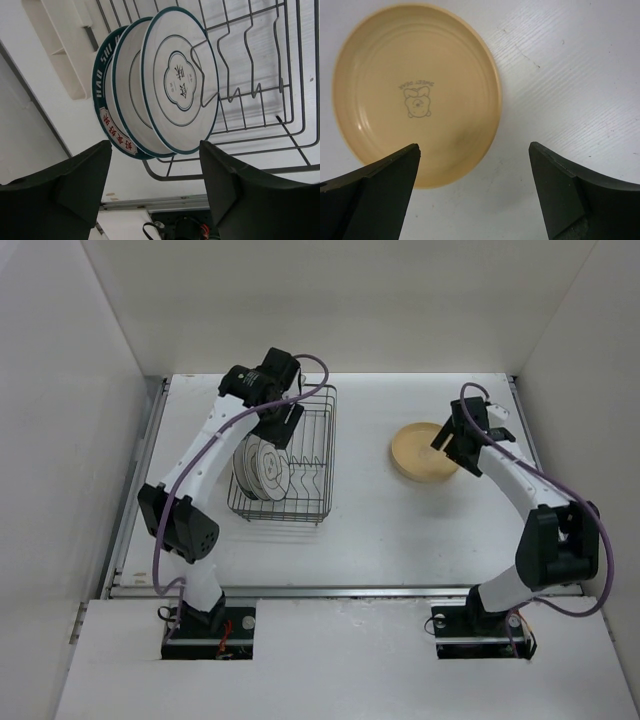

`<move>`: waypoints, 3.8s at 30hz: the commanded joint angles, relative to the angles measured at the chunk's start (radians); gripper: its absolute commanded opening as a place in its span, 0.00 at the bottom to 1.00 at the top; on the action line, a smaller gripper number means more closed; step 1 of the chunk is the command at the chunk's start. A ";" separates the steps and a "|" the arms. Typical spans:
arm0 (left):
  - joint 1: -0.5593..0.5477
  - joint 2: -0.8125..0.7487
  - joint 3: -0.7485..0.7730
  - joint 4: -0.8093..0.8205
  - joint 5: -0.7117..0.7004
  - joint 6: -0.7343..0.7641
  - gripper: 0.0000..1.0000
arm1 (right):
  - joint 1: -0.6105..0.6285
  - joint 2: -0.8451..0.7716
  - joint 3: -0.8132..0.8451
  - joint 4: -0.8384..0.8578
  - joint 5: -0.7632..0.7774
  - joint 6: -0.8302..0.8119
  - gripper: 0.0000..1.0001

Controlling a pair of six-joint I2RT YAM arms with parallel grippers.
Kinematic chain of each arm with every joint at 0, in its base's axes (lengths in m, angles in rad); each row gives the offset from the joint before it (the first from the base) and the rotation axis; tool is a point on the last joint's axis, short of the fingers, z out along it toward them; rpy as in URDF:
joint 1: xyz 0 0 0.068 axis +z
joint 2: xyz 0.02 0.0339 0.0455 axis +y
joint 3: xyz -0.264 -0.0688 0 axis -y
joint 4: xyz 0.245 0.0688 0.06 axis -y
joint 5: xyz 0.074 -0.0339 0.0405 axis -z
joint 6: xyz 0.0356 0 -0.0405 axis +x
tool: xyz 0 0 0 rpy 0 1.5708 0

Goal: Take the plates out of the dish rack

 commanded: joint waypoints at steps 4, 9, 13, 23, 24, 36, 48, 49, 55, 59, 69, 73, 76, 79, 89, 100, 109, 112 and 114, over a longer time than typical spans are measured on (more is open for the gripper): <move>-0.002 0.067 0.018 -0.057 0.004 0.019 0.55 | 0.016 -0.145 -0.037 0.080 -0.003 -0.026 0.95; -0.002 0.114 0.029 -0.048 -0.038 0.019 0.54 | 0.016 -0.168 -0.056 0.080 -0.003 -0.035 0.95; -0.002 0.137 0.029 -0.048 -0.078 0.019 0.54 | 0.016 -0.188 -0.074 0.089 0.006 -0.035 0.95; 0.007 0.188 0.007 -0.080 -0.015 0.008 0.39 | 0.016 -0.239 -0.106 0.098 0.025 -0.054 0.95; 0.007 0.199 0.007 -0.089 -0.004 0.008 0.37 | 0.016 -0.239 -0.106 0.098 0.025 -0.054 0.95; 0.104 0.228 0.052 -0.143 0.145 -0.011 0.11 | 0.016 -0.286 -0.106 0.098 0.045 -0.075 0.95; 0.124 0.255 0.059 -0.152 0.211 -0.011 0.00 | 0.016 -0.306 -0.106 0.098 0.063 -0.084 0.95; 0.124 0.246 0.069 -0.152 0.199 -0.011 0.00 | 0.016 -0.306 -0.106 0.098 0.063 -0.093 0.95; 0.124 0.162 0.188 -0.152 0.120 -0.029 0.00 | 0.016 -0.295 -0.106 0.098 0.054 -0.094 0.95; 0.104 0.070 0.210 -0.077 0.120 -0.029 0.00 | 0.016 -0.295 -0.106 0.107 0.054 -0.094 0.95; 0.069 -0.102 0.168 0.138 0.399 -0.075 0.00 | 0.025 -0.286 -0.086 0.107 0.054 -0.103 0.95; 0.014 0.004 0.165 0.075 0.686 -0.046 0.00 | 0.025 -0.286 -0.097 0.107 0.035 -0.103 0.95; -0.092 0.096 0.139 0.034 0.738 0.006 0.00 | 0.025 -0.286 -0.097 0.107 0.026 -0.094 0.95; -0.172 0.220 0.182 -0.039 0.749 0.055 0.00 | 0.025 -0.295 -0.115 0.107 0.026 -0.084 0.95; -0.231 0.436 0.201 0.075 0.838 0.025 0.00 | 0.025 -0.338 -0.146 0.107 0.026 -0.084 0.95; -0.231 0.551 0.176 0.096 0.668 0.022 0.39 | 0.025 -0.357 -0.174 0.098 0.046 -0.094 0.95; -0.231 0.480 0.155 0.096 0.580 0.022 0.57 | 0.025 -0.347 -0.174 0.098 0.046 -0.094 0.95; -0.231 0.380 0.155 0.105 0.527 0.013 0.61 | 0.025 -0.347 -0.174 0.098 0.046 -0.094 0.95; -0.231 0.273 0.155 0.105 0.452 0.012 0.68 | 0.025 -0.357 -0.174 0.098 0.046 -0.094 0.95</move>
